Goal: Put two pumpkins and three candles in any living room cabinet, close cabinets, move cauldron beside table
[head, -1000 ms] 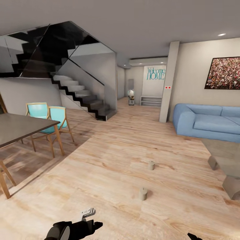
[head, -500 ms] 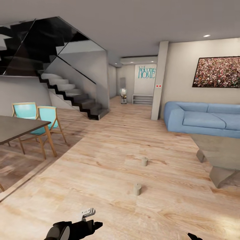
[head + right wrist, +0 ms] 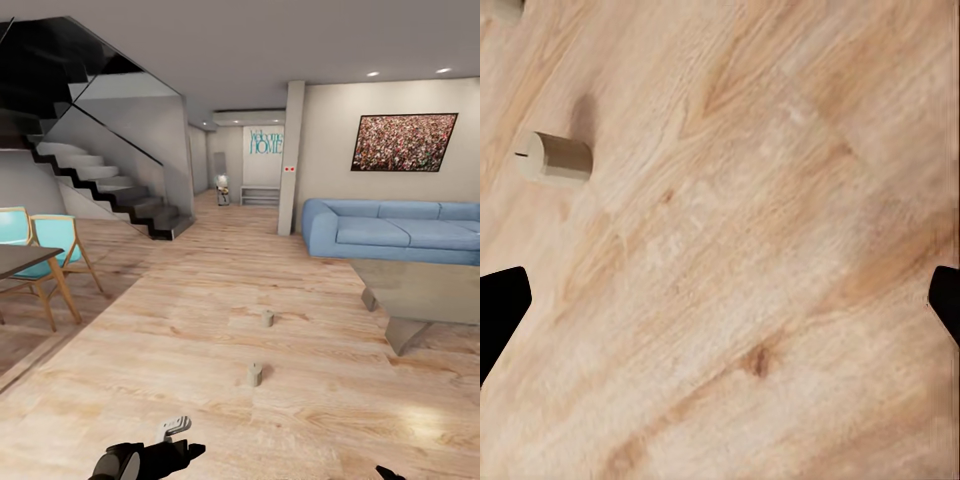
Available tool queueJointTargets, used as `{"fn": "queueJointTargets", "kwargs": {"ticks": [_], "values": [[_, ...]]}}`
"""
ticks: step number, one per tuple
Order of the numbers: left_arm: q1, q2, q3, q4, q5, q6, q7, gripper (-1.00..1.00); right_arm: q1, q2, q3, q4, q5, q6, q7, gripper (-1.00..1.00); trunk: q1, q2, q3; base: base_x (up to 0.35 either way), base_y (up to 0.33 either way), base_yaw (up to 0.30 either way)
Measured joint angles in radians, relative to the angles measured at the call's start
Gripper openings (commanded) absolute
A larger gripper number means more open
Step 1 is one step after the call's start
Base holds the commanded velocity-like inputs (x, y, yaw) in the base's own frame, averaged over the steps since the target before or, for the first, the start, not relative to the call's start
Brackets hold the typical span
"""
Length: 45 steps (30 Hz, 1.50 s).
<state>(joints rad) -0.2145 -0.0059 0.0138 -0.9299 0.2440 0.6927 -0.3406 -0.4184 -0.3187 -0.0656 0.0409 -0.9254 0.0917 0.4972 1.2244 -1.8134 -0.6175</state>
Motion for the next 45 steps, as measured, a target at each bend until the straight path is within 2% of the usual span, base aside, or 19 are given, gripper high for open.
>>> {"fn": "queueJointTargets", "kwargs": {"ticks": [29, 45], "values": [[0.0, -0.002, 0.0, 0.001, -0.001, 0.0, 0.0, 1.0, 0.014, -0.003, 0.0, 0.0, 0.0, -0.022, -0.013, 1.0, 0.0, 0.0, -0.025, 0.002, 0.0, -0.25], [0.0, -0.002, -0.001, 0.002, -0.003, 0.0, 0.0, 1.0, 0.018, -0.007, 0.0, 0.0, 0.0, -0.021, -0.014, 1.0, 0.0, 0.0, -0.041, 0.203, -0.154, -0.238]]}}
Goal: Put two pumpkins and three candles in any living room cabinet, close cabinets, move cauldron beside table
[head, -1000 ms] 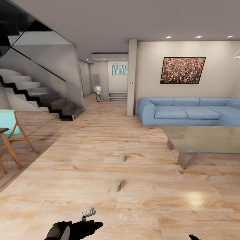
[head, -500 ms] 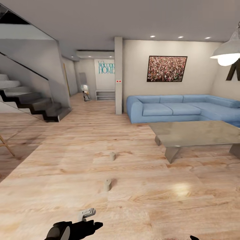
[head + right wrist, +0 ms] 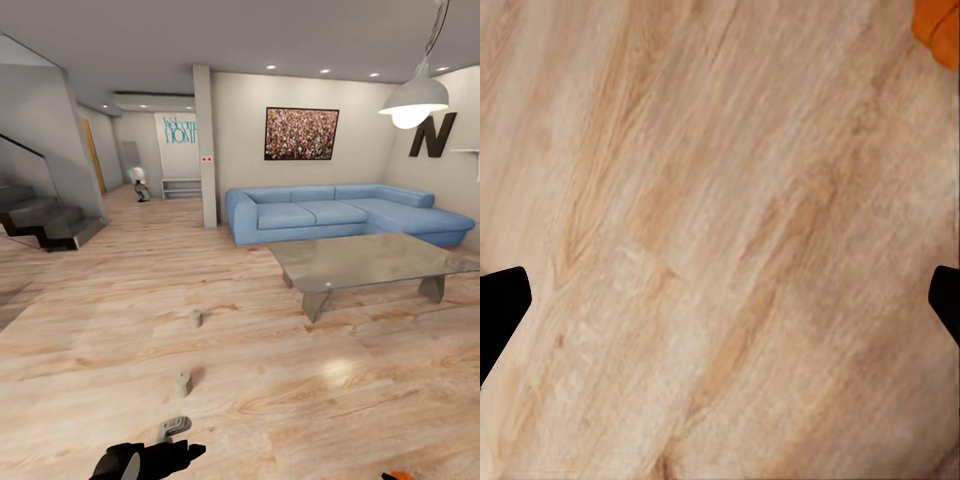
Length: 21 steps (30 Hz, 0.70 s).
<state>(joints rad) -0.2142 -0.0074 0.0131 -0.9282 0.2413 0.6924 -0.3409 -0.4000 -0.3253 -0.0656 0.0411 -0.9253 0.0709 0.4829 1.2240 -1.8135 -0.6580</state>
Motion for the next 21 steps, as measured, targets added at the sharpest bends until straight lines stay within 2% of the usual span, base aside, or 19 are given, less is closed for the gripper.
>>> {"fn": "queueJointTargets", "kwargs": {"ticks": [8, 21], "values": [[0.0, 0.0, -0.001, 0.0, -0.001, 0.0, 0.0, 1.0, 0.001, -0.001, 0.0, 0.0, 0.0, 0.0, 0.0, 1.0, 0.0, 0.0, -0.008, 0.044, -0.212, -0.232], [0.0, 0.0, -0.001, 0.0, -0.001, 0.0, 0.0, 1.0, 0.001, -0.001, 0.0, 0.0, 0.0, 0.0, 0.0, 1.0, 0.0, 0.0, -0.022, 0.001, -0.019, -0.232]]}}
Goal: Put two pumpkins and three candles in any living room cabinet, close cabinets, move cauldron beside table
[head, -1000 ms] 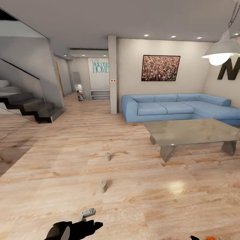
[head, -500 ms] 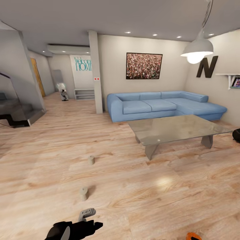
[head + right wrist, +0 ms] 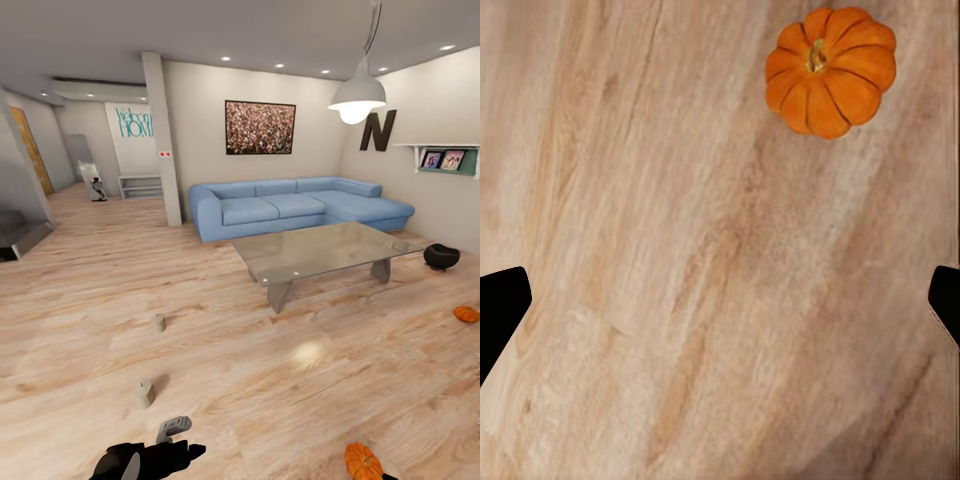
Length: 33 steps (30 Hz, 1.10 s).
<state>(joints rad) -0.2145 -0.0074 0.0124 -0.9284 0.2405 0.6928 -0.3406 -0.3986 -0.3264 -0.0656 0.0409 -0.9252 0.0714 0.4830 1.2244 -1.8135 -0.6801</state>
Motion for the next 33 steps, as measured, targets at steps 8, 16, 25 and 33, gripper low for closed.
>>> {"fn": "queueJointTargets", "kwargs": {"ticks": [8, 16, 25, 33], "values": [[0.0, 0.0, 0.0, 0.002, -0.001, 0.0, 0.001, 1.0, 0.0, 0.0, 0.0, 0.0, 0.0, 0.0, 0.0, 1.0, 0.0, 0.0, -0.008, 0.092, -0.037, -0.232], [0.0, 0.0, 0.0, 0.002, -0.001, 0.0, 0.001, 1.0, 0.005, 0.001, 0.0, 0.0, 0.0, -0.022, 0.0, 1.0, 0.0, 0.0, -0.017, 0.26, -0.121, -0.221], [0.0, 0.0, -0.001, 0.001, -0.001, 0.0, 0.001, 1.0, 0.023, 0.002, -0.001, -0.001, -0.008, -0.09, 0.0, 1.0, 0.0, 0.0, -0.025, 0.268, -0.191, -0.123], [0.0, 0.001, -0.001, 0.001, -0.001, 0.0, 0.0, 1.0, 0.023, 0.002, -0.004, -0.005, -0.008, -0.041, 0.012, 1.0, 0.0, 0.0, -0.025, 0.082, -0.071, -0.004]]}}
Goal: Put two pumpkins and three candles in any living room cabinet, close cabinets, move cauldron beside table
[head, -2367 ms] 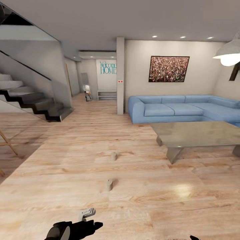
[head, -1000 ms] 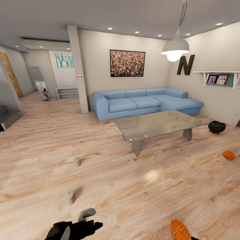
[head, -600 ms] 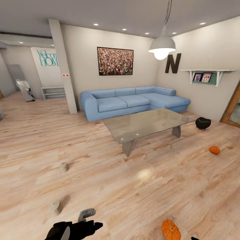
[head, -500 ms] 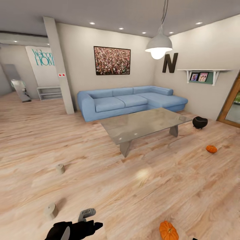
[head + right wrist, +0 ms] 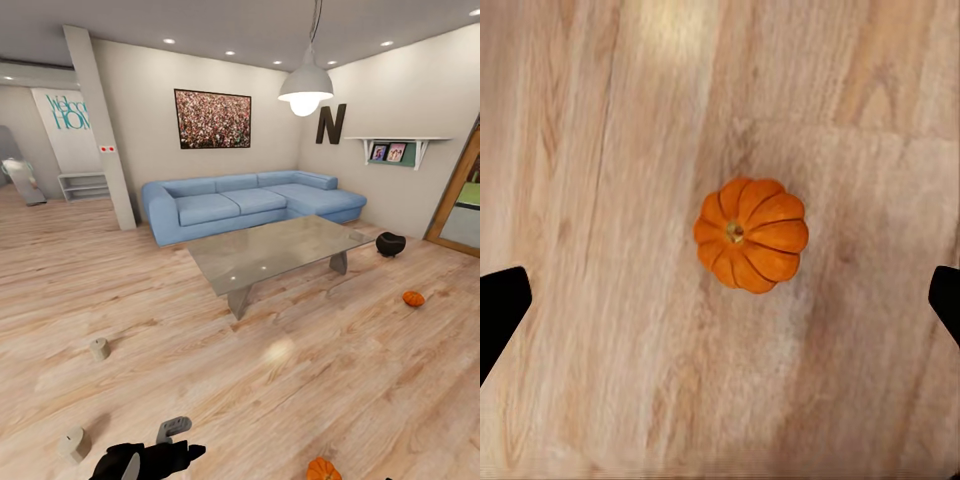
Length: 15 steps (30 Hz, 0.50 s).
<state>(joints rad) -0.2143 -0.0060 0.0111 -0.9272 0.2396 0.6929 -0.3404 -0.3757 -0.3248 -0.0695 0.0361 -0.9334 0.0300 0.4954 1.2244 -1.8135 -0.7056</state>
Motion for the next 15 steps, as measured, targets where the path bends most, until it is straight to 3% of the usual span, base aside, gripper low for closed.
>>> {"fn": "queueJointTargets", "kwargs": {"ticks": [3, 10, 15], "values": [[0.0, 0.0, 0.0, 0.0, 0.0, 0.0, 0.0, 1.0, 0.0, -0.001, 0.0, -0.001, 0.001, 0.015, 0.002, 1.0, 0.0, 0.0, 0.0, 0.005, -0.004, -0.049], [0.0, -0.002, -0.002, -0.001, 0.001, 0.0, 0.0, 1.0, 0.0, 0.0, 0.0, 0.0, 0.003, 0.013, -0.004, 1.0, 0.0, 0.0, 0.0, 0.001, 0.0, -0.18], [-0.002, -0.013, -0.061, -0.033, 0.004, 0.005, 0.001, 1.0, 0.0, 0.0, -0.002, 0.0, 0.002, 0.019, -0.012, 1.0, 0.0, 0.0, 0.0, 0.0, -0.016, -0.019]]}}
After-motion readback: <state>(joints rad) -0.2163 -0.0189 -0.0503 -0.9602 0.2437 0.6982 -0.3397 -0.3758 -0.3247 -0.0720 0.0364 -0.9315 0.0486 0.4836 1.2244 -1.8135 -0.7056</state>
